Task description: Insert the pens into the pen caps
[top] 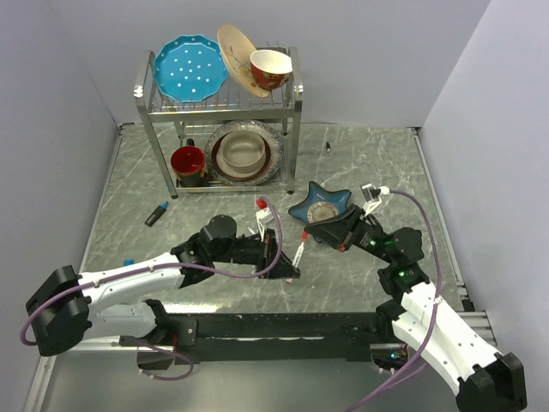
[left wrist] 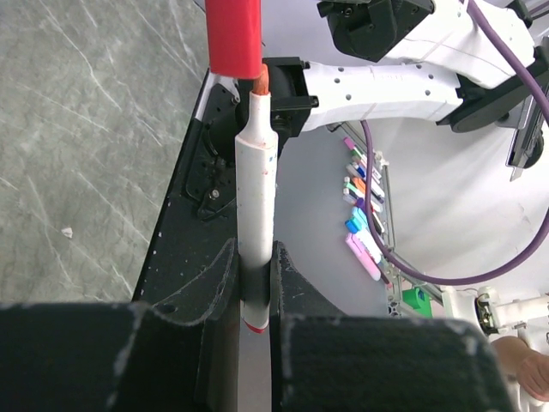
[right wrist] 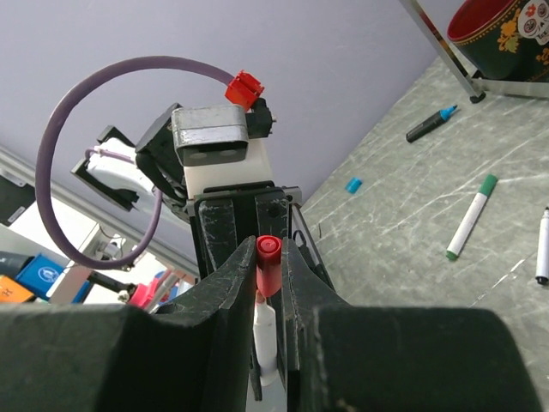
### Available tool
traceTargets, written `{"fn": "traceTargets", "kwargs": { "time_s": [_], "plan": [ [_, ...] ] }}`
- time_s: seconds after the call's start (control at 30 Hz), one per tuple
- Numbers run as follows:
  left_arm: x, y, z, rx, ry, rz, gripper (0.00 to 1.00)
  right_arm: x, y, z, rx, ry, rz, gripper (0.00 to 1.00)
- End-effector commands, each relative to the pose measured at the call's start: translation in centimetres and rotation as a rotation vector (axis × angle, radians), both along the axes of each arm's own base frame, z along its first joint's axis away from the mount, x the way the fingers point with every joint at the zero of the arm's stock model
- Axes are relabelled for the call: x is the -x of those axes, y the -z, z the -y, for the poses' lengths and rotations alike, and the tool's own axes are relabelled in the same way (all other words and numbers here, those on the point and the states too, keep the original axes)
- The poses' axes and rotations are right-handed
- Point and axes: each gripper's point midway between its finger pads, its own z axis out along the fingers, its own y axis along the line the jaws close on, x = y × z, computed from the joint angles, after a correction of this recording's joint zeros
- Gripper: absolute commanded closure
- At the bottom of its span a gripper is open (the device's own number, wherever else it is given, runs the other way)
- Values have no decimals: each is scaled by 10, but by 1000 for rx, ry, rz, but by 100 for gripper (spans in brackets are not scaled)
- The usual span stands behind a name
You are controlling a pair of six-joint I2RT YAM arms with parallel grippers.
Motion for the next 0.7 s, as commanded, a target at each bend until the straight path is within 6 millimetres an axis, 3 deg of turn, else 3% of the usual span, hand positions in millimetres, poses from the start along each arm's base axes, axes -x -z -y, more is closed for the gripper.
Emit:
{"fn": "traceTargets", "kwargs": {
  "time_s": [0.0,0.33,0.67],
  "plan": [
    [-1,-23,7,58,19,42,99,7,-9,-2,-32,-9,46,100],
    [-8,-30,3,52,-33,70,99,14,16,-2,14,-8,25,100],
    [-6,-35,-1,53,-31,82,99,11,9,1,41,24,50,100]
  ]
}}
